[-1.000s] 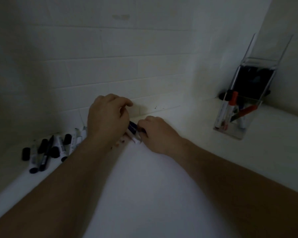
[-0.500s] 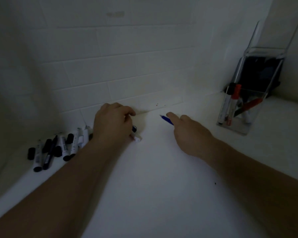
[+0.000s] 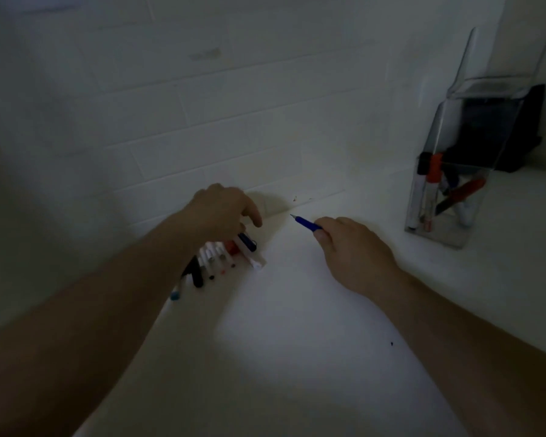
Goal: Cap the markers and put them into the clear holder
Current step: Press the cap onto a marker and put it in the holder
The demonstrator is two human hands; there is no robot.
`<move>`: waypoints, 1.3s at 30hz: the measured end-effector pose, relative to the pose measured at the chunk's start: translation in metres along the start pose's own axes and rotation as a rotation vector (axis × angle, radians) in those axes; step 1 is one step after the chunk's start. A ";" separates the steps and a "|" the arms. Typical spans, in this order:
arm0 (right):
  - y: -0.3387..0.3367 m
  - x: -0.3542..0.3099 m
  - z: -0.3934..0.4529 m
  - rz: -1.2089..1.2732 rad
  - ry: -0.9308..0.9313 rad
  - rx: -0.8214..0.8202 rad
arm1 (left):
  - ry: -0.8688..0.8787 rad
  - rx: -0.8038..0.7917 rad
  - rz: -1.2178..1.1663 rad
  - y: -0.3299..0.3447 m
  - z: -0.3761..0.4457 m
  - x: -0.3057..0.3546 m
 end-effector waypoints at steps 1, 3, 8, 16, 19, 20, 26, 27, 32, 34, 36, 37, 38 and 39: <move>-0.001 0.001 0.000 0.022 0.003 0.004 | 0.022 -0.024 0.074 -0.001 0.004 0.006; -0.004 0.004 -0.002 0.070 0.010 0.023 | 0.070 -0.068 0.181 0.001 0.009 0.020; -0.009 0.006 -0.005 0.128 0.023 0.052 | 0.130 -0.062 0.245 0.007 0.024 0.032; -0.029 0.012 -0.009 0.094 0.073 0.232 | 0.136 0.082 0.197 0.024 0.025 0.039; -0.029 0.020 -0.010 0.086 0.094 0.235 | 0.121 0.159 -0.034 0.017 0.014 0.041; -0.029 0.022 -0.010 0.102 0.102 0.225 | 0.117 0.193 -0.162 0.014 0.007 0.043; -0.024 0.013 -0.006 0.072 0.035 0.193 | 0.026 0.428 -0.552 0.014 -0.041 0.046; -0.023 0.013 -0.006 0.064 0.023 0.191 | 0.017 0.457 -0.550 0.015 -0.045 0.044; -0.020 0.009 -0.005 0.025 -0.021 0.184 | 0.005 0.551 -0.582 0.010 -0.053 0.035; -0.019 0.006 -0.005 0.014 -0.033 0.176 | 0.019 0.521 -0.557 0.012 -0.049 0.037; -0.019 0.004 -0.004 0.000 -0.036 0.168 | 0.034 0.511 -0.517 0.013 -0.046 0.039; -0.019 0.003 -0.005 -0.004 -0.034 0.166 | 0.046 0.512 -0.499 0.012 -0.045 0.042; -0.019 0.003 -0.005 -0.008 -0.032 0.166 | 0.060 0.516 -0.488 0.011 -0.044 0.044; -0.020 0.003 -0.005 -0.012 -0.028 0.165 | 0.078 0.522 -0.483 0.010 -0.043 0.046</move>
Point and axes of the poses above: each hand's wrist, its own z-axis towards the middle knuckle, its own y-axis out of the palm, x = y × z, the point moved 9 cm from there along z, towards the middle knuckle, and after that the axes turned 6 degrees about -x, right-handed, at the moved point
